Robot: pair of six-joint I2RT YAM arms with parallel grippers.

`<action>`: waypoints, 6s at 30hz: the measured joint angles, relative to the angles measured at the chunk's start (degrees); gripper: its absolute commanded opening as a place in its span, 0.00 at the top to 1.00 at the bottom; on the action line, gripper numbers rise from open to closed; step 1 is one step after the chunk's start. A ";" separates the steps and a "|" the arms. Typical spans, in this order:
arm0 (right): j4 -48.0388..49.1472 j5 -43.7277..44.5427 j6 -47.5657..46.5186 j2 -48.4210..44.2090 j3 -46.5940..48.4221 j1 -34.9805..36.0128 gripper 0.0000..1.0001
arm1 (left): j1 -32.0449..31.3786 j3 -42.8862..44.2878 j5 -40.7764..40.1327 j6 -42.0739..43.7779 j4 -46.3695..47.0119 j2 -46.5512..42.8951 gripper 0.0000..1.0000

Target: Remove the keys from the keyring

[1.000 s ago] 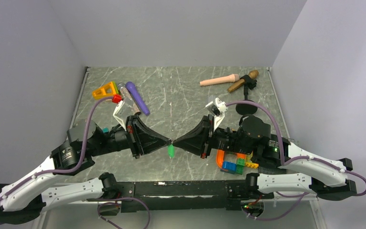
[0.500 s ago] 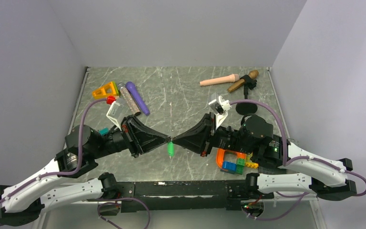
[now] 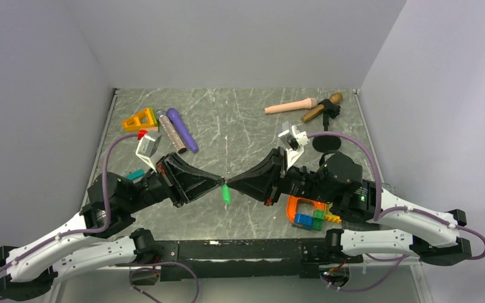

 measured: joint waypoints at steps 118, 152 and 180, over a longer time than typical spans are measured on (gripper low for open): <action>-20.94 -6.14 4.15 4.66 13.70 0.28 1.00 | 1.99 17.77 15.39 10.75 -21.99 9.01 1.00; -16.59 -10.69 3.17 5.49 14.95 0.26 1.00 | 2.03 14.14 15.17 1.97 -14.19 6.32 1.00; -14.60 -14.88 3.13 7.48 18.05 0.04 1.00 | 2.03 9.09 16.72 -6.47 -1.03 5.42 1.00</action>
